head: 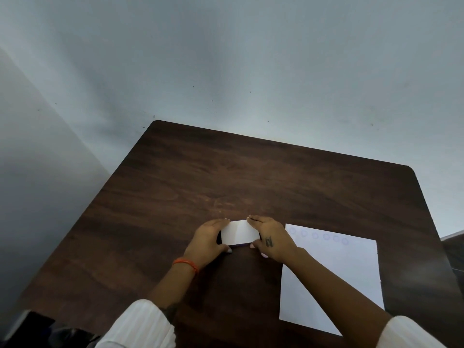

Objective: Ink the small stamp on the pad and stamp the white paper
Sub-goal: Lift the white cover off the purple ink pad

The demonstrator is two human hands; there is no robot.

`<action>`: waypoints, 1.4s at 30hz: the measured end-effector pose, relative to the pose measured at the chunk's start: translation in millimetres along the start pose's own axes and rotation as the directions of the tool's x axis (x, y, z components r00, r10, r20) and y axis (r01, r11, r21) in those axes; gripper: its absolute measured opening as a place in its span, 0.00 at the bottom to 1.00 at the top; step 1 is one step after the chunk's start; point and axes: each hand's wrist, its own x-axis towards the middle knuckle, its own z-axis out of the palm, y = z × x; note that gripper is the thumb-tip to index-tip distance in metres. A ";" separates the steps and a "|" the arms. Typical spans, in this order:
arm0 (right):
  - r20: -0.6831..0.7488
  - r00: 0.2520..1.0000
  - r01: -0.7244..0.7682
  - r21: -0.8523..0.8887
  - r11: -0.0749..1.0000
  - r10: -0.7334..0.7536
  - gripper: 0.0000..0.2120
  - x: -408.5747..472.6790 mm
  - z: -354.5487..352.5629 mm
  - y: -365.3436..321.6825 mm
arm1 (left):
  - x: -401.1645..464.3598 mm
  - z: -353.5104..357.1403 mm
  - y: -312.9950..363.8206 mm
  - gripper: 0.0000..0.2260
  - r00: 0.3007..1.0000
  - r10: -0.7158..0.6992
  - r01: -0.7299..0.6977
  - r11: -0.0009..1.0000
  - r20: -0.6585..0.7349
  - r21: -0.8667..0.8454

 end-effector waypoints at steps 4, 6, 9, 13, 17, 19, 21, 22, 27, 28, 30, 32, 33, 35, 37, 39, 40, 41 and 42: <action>-0.019 1.000 0.008 0.008 1.000 -0.008 0.33 1.1 -5.0 -1.2 | -0.3 -2.3 -0.5 0.35 1.000 0.008 -0.008 1.000 -0.015 0.003; -0.036 0.998 0.053 0.009 0.999 -0.053 0.33 2.0 -9.8 -2.2 | -0.1 -6.9 -1.0 0.35 0.999 0.021 -0.021 1.000 -0.035 0.003; -0.068 0.989 0.131 0.000 0.991 -0.131 0.33 7.1 -18.9 -7.6 | 0.2 -18.4 -4.9 0.34 0.996 0.039 -0.037 0.999 -0.086 0.021; -0.076 0.974 0.213 -0.006 0.977 -0.213 0.33 21.0 -26.7 -28.5 | -5.5 -39.1 -18.6 0.33 0.987 0.030 -0.023 0.999 -0.161 0.045; -0.034 0.957 0.289 -0.019 0.957 -0.289 0.34 33.9 -23.3 -51.9 | -18.4 -53.2 -37.0 0.33 0.978 -0.018 0.028 0.999 -0.210 0.044; 0.000 0.952 0.305 -0.012 0.952 -0.305 0.35 38.0 -17.6 -61.5 | -25.7 -54.4 -46.2 0.33 0.975 -0.047 0.058 0.997 -0.218 0.044; 0.044 0.948 0.316 -0.023 0.949 -0.315 0.35 41.0 -9.4 -69.3 | -32.8 -52.2 -56.1 0.33 0.973 -0.075 0.087 0.995 -0.216 0.048; 0.064 0.947 0.316 -0.029 0.948 -0.314 0.35 41.6 -4.6 -72.4 | -36.4 -50.0 -60.7 0.33 0.974 -0.089 0.101 0.994 -0.211 0.045; 0.116 0.942 0.320 -0.037 0.947 -0.314 0.33 39.2 19.0 -80.5 | -49.9 -36.6 -78.3 0.34 0.977 -0.129 0.134 0.991 -0.167 0.023; 0.120 0.943 0.318 -0.041 0.947 -0.311 0.32 38.4 22.8 -80.9 | -51.2 -34.9 -80.2 0.34 0.977 -0.130 0.135 0.991 -0.167 0.018; 0.108 0.946 0.311 -0.040 0.950 -0.305 0.31 37.1 28.4 -80.9 | -52.6 -33.3 -83.1 0.34 0.977 -0.130 0.134 0.991 -0.167 0.013; 0.082 0.945 0.322 -0.045 0.946 -0.317 0.30 36.6 31.9 -79.5 | -52.6 -33.0 -84.5 0.34 0.978 -0.124 0.128 0.992 -0.168 0.015; 0.075 0.944 0.326 -0.049 0.944 -0.322 0.30 36.2 33.5 -78.5 | -52.5 -33.1 -85.1 0.34 0.978 -0.122 0.126 0.992 -0.168 0.016; 0.062 0.942 0.333 -0.050 0.942 -0.330 0.30 34.0 36.9 -77.1 | -52.9 -33.2 -85.5 0.34 0.979 -0.120 0.124 0.992 -0.163 0.016; 0.047 0.938 0.345 -0.059 0.937 -0.343 0.29 31.9 40.6 -75.3 | -53.1 -33.2 -85.9 0.34 0.981 -0.117 0.123 0.992 -0.158 0.026; 0.048 0.935 0.355 -0.072 0.932 -0.352 0.29 30.6 43.9 -73.2 | -53.3 -33.2 -86.1 0.34 0.981 -0.121 0.127 0.991 -0.151 0.033; 0.054 0.934 0.357 -0.075 0.931 -0.353 0.29 30.1 44.6 -72.5 | -53.3 -33.4 -85.4 0.34 0.981 -0.122 0.129 0.991 -0.148 0.037; 0.059 0.934 0.357 -0.074 0.931 -0.353 0.30 29.8 44.2 -72.1 | -53.3 -33.9 -84.2 0.35 0.982 -0.126 0.133 0.990 -0.142 0.044; 0.055 0.933 0.358 -0.069 0.931 -0.355 0.30 29.7 42.7 -72.4 | -53.1 -34.5 -82.3 0.35 0.982 -0.128 0.136 0.990 -0.137 0.049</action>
